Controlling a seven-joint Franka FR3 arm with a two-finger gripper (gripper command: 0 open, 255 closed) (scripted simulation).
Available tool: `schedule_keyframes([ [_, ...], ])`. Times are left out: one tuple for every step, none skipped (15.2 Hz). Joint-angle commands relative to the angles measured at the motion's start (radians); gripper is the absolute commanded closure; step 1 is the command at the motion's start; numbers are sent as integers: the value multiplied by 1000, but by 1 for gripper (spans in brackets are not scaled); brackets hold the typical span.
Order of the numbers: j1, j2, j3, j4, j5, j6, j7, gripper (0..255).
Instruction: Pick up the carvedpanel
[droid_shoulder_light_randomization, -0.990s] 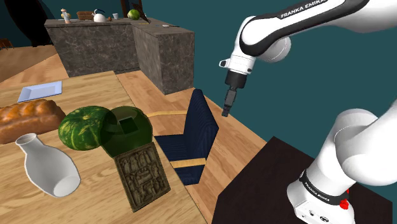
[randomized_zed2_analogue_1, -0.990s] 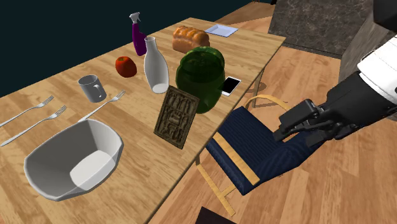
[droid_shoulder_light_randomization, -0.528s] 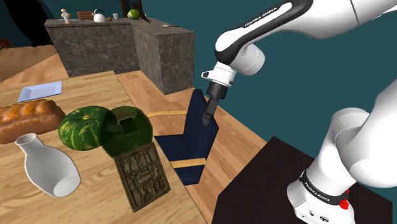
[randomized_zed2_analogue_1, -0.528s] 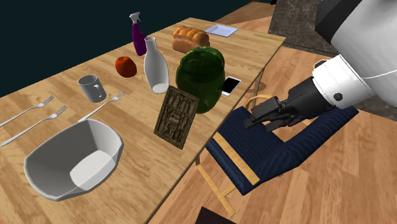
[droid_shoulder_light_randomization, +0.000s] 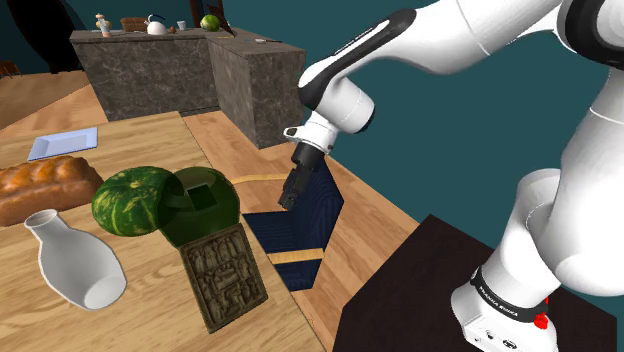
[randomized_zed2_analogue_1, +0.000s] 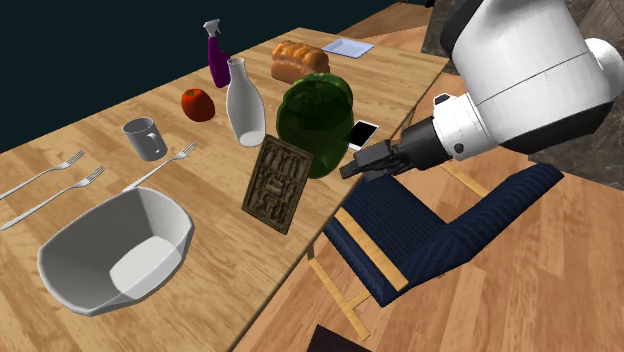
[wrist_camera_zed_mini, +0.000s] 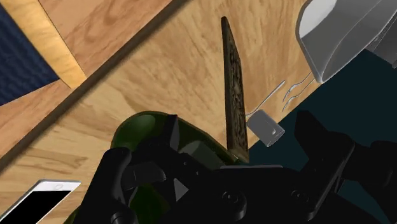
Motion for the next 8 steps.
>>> schedule_keyframes([
  [6, 73, 18, 67, 75, -39, -70, 0],
  [7, 101, 28, 96, 105, -59, -98, 0],
  [6, 129, 39, 124, 132, -79, -125, 0],
  [6, 156, 51, 153, 158, -99, -150, 0],
  [5, 182, 62, 182, 183, -120, -173, 0],
  [5, 207, 73, 212, 206, -140, -195, 0],
  [4, 229, 84, 238, 224, -158, -213, 0],
  [4, 238, 85, 238, 228, -155, -222, 0],
])
